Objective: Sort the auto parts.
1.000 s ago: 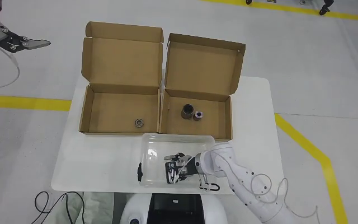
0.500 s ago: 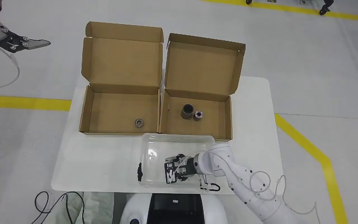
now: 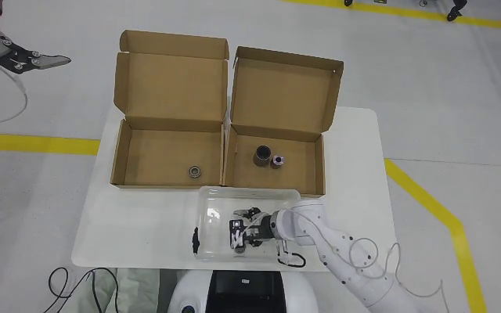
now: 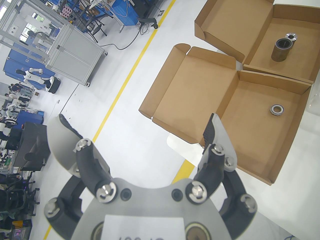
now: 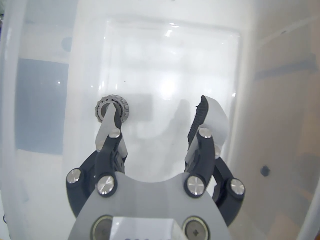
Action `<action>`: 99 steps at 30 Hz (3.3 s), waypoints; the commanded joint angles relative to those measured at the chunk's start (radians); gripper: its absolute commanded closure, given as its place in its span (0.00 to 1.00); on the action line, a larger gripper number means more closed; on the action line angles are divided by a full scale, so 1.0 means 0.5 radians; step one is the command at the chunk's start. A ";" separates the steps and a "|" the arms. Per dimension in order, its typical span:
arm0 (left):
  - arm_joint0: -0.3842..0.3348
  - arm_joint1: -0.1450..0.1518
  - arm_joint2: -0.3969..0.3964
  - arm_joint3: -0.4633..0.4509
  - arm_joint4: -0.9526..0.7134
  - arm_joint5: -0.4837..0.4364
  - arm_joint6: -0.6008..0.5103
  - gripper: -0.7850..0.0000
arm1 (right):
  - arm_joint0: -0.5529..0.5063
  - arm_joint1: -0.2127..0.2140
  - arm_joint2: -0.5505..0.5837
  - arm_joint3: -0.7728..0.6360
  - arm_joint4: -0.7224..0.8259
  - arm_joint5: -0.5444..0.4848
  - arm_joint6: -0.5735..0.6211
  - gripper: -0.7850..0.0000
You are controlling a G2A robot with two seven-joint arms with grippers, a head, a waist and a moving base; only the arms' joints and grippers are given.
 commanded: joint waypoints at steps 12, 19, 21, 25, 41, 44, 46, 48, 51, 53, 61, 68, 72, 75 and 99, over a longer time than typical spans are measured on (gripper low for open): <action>0.000 0.000 0.000 0.000 0.000 0.000 0.000 0.00 | -0.077 0.051 0.049 -0.066 -0.092 -0.048 -0.165 0.40; 0.000 0.000 0.000 0.000 0.000 0.000 0.000 0.00 | -0.042 0.047 0.016 -0.014 -0.052 -0.075 -0.157 0.41; 0.000 0.000 0.000 0.000 0.000 0.000 0.000 0.00 | -0.024 0.042 -0.006 0.009 -0.046 -0.072 -0.159 0.41; 0.000 0.000 0.000 0.000 0.000 0.000 0.000 0.00 | 0.011 0.031 -0.042 0.056 -0.026 -0.072 -0.179 0.40; 0.000 0.000 0.000 0.000 0.000 0.000 0.000 0.00 | 0.018 0.048 -0.062 0.044 -0.029 -0.088 -0.201 0.28; 0.000 0.000 0.000 0.000 0.000 0.000 0.000 0.00 | 0.028 0.045 -0.076 0.064 -0.016 -0.081 -0.197 0.29; 0.000 0.000 0.000 0.000 0.000 0.000 0.000 0.00 | 0.037 0.042 -0.087 0.072 -0.014 -0.075 -0.195 0.28; 0.000 0.000 0.000 0.000 0.000 0.000 0.000 0.00 | 0.046 0.039 -0.097 0.079 -0.014 -0.058 -0.192 0.28; 0.000 0.000 0.000 0.000 0.000 0.000 0.000 0.00 | 0.056 0.035 -0.109 0.087 -0.024 -0.014 -0.170 0.28; 0.000 0.000 0.000 0.000 0.000 0.000 0.000 0.00 | 0.059 0.032 -0.112 0.083 -0.029 0.021 -0.167 0.28; 0.000 0.000 0.000 0.000 0.000 0.000 0.000 0.00 | 0.016 0.046 -0.074 0.013 -0.119 0.227 -0.184 0.26; 0.000 0.000 0.000 0.000 0.000 0.000 0.000 0.00 | -0.091 0.077 0.023 -0.086 -0.177 0.414 -0.221 0.30; 0.000 0.000 0.000 0.000 0.000 0.000 0.000 0.00 | -0.111 0.094 0.026 -0.124 -0.198 0.293 -0.273 0.26; 0.000 0.000 0.000 0.000 0.000 0.000 0.000 0.00 | -0.112 0.103 0.012 -0.124 -0.214 0.194 -0.318 0.27; 0.000 0.000 0.000 0.000 0.000 0.000 0.000 0.00 | -0.097 0.099 -0.094 0.012 -0.326 0.233 -0.466 0.47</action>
